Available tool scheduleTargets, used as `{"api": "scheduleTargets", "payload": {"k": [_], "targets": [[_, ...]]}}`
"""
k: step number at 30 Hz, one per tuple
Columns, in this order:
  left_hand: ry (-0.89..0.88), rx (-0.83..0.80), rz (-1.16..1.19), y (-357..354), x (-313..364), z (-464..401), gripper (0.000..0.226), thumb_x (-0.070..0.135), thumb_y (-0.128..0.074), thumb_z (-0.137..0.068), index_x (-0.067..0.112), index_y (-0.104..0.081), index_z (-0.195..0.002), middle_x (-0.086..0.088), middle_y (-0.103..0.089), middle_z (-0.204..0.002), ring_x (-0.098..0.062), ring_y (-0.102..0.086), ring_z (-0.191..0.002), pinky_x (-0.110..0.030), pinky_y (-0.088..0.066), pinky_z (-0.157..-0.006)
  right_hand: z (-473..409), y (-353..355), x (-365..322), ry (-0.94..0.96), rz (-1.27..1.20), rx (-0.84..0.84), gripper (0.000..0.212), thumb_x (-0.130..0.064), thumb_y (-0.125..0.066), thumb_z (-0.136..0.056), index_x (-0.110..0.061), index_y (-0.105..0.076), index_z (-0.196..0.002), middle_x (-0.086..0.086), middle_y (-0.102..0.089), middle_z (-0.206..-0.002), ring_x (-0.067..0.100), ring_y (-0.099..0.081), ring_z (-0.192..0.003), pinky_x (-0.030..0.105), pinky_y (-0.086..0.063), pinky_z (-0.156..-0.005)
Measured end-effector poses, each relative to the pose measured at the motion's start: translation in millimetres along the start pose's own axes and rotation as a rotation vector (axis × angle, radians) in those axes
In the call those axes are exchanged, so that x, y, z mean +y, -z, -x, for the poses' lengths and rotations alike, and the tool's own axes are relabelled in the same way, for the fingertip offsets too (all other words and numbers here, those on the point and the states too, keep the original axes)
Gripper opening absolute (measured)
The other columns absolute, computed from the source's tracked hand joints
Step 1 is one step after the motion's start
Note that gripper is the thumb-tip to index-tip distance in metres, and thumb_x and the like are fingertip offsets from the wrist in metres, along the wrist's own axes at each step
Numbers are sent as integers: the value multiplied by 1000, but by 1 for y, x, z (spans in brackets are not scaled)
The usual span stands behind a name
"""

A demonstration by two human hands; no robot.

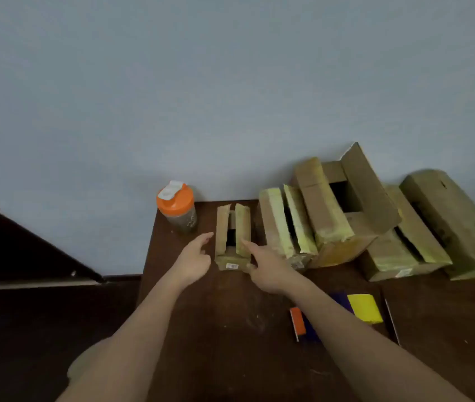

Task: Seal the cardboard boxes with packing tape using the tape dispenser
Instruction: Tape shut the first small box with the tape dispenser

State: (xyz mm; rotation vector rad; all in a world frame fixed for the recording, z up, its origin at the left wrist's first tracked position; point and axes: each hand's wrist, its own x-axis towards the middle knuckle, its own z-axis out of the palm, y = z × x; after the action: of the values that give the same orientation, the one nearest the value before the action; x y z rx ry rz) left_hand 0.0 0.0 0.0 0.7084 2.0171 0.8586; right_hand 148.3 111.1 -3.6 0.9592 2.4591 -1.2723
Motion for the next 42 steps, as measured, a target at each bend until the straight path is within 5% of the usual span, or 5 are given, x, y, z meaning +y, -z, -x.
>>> {"api": "scheduleTargets", "payload": {"k": [15, 20, 26, 32, 42], "targets": [[350, 149, 482, -41, -24, 53, 23, 10, -47, -102, 7, -46, -125, -21, -60, -116, -33, -68, -97, -33, -59, -71, 28, -20, 35, 126, -127, -54, 56, -17, -63, -91, -22, -40, -142, 2, -56, -130, 21, -55, -118, 32, -49, -94], [535, 227, 595, -64, -39, 81, 59, 28, -72, -87, -4, -45, -129, -24, -58, -123, -35, -67, -99, -33, -61, -66, 53, -33, 49, 171, 21, -141, 75, -45, -78, -75, -24, -40, -136, 1, -50, -124, 18, -54, -110, 37, -49, -93], [143, 589, 301, -73, -62, 81, 49, 36, -44, -103, 26, -33, -150, -1, -32, -155, -20, -36, -139, -32, -31, -110, 62, -49, 61, 240, 52, -179, 98, -51, -81, -65, -27, -27, -142, 2, -39, -131, 21, -39, -121, 43, -43, -100], [82, 788, 248, -88, -93, 75, 29, 34, -42, -103, 15, -63, -101, 2, -61, -100, -21, -57, -106, -30, -39, -83, 64, -72, 66, 355, 76, -24, 95, -47, -83, -68, -30, -26, -141, 3, -28, -128, 27, -47, -115, 43, -45, -100], [154, 1026, 211, -138, -120, 110, 49, 56, -33, -99, 16, -55, -116, -6, -58, -118, -27, -53, -108, -37, -38, -84, 110, -87, 94, 458, 167, 29, 96, -24, -77, -79, -26, -16, -153, 7, -27, -150, 27, -39, -132, 34, -40, -104]]}}
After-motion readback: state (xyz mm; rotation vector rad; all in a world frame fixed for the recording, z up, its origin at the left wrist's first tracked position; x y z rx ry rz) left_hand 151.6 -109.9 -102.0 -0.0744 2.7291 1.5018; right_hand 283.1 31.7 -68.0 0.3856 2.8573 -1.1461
